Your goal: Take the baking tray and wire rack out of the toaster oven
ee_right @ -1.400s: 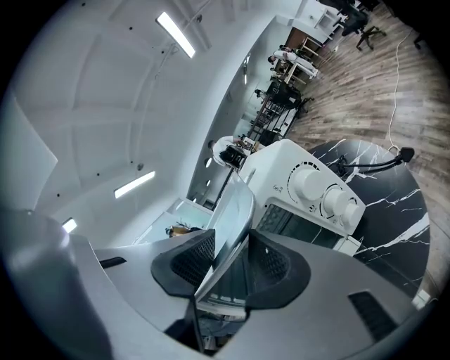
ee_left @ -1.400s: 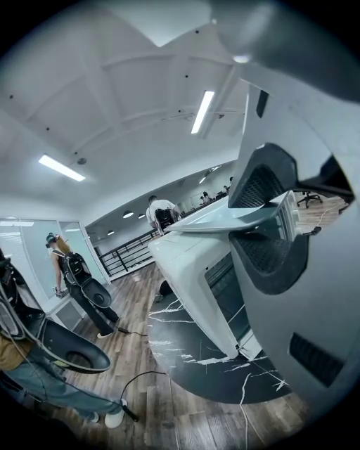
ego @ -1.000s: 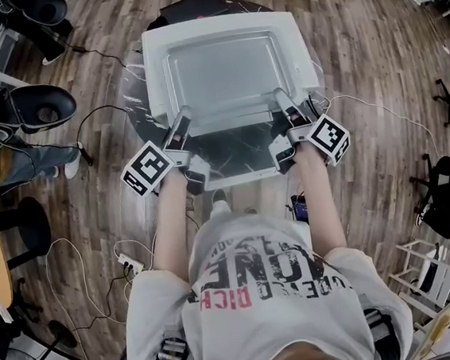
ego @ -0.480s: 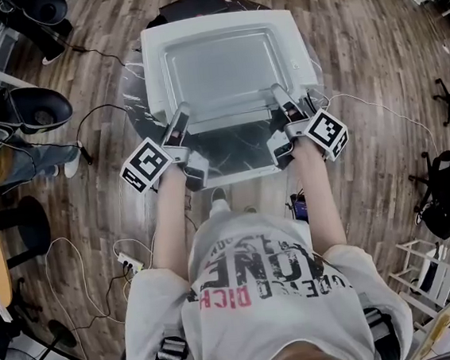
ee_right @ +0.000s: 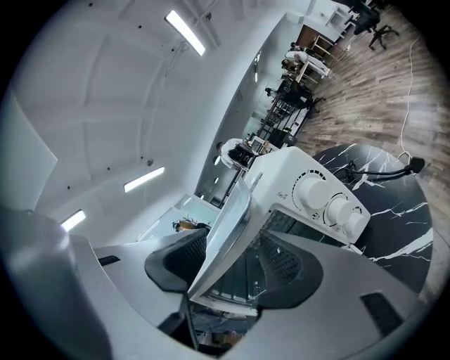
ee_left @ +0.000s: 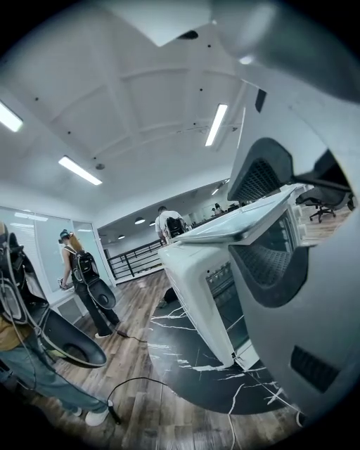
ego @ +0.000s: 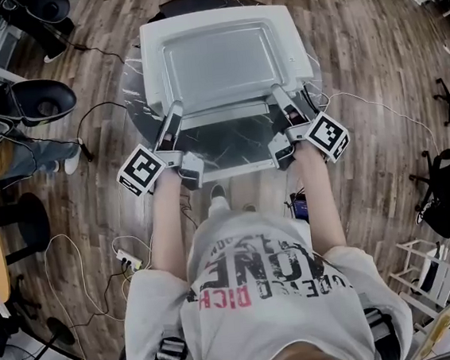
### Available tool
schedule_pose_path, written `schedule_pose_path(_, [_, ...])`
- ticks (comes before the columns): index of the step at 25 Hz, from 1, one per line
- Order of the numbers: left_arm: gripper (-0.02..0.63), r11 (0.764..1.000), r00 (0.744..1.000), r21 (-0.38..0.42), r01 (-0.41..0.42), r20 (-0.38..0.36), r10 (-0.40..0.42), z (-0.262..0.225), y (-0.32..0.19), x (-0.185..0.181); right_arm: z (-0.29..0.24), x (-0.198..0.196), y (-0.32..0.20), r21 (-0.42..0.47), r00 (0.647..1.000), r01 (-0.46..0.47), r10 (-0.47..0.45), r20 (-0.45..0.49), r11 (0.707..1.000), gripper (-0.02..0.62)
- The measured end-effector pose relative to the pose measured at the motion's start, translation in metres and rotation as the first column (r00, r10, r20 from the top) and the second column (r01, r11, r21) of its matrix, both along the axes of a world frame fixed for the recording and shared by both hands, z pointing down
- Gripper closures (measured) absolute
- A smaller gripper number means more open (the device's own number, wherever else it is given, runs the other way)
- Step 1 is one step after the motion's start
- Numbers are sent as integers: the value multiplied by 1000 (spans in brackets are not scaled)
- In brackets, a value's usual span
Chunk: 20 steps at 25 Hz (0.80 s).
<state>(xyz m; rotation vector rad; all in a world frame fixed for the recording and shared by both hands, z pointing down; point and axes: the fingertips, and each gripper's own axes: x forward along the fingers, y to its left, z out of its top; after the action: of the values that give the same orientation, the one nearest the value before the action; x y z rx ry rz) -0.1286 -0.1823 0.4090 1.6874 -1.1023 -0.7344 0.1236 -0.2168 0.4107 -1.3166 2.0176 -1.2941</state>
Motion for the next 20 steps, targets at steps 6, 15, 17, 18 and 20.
schedule_pose_path(6, [431, 998, 998, -9, 56, -8, -56, 9, 36, -6, 4, 24, 30, -2, 999, -25, 25, 26, 1000, 388])
schedule_pose_path(15, [431, 995, 995, -43, 95, 11, -95, 31, 88, 10, 29, 42, 86, -31, 1000, -9, 10, 25, 999, 390])
schedule_pose_path(17, [431, 994, 995, -50, 100, 2, -100, 37, 97, 16, 35, 44, 95, -43, 1000, -10, 11, 19, 999, 393])
schedule_pose_path(18, [431, 994, 995, -49, 102, -6, -103, 39, 102, 19, 38, 45, 99, -48, 1000, -10, 11, 17, 999, 397])
schedule_pose_path(20, [431, 993, 994, -46, 107, -2, -107, 42, 111, 25, 41, 44, 107, -48, 999, -2, 4, 33, 999, 408])
